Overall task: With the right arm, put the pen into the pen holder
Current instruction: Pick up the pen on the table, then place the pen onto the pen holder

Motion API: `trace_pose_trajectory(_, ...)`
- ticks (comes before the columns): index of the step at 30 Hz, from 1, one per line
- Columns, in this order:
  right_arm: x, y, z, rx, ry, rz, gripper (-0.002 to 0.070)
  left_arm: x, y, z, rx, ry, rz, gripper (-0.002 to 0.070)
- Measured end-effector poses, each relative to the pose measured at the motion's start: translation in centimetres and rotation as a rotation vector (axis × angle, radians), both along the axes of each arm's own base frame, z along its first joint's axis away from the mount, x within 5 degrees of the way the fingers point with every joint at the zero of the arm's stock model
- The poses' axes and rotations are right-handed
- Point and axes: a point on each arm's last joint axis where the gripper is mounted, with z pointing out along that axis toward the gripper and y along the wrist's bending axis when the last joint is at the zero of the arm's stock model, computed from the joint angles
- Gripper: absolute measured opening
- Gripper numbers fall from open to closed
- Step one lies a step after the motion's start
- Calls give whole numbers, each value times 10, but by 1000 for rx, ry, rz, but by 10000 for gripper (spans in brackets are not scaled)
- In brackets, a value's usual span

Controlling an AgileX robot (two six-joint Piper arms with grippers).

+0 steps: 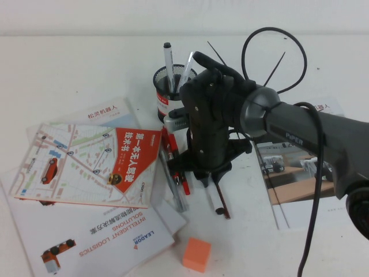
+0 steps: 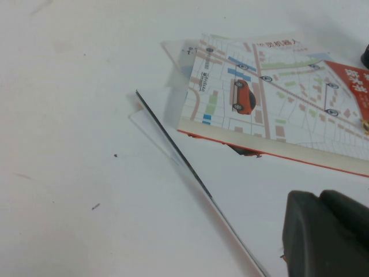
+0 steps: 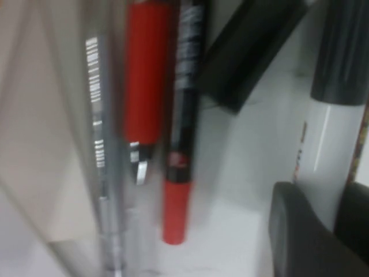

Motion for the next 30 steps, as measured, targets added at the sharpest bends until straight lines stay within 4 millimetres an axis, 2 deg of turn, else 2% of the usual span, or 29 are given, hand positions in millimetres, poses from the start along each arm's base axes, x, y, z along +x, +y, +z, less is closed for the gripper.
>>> trace_pose_trajectory(4,-1,-4,17,2,-43,5,113,0,0,0,0,0,0,-3)
trace_pose_trajectory(9,-11,-9,57,72,-125,-14,113,0,0,0,0,0,0,-3)
trace_pose_trajectory(16,-29,-4,83,209,-253,-9,113,0,0,0,0,0,0,-3)
trace_pose_trajectory(23,-48,-17,88,377,-425,-41,113,0,0,0,0,0,0,-3)
trace_pose_trajectory(30,-75,-42,81,585,-666,80,113,0,0,0,-1,0,0,-3)
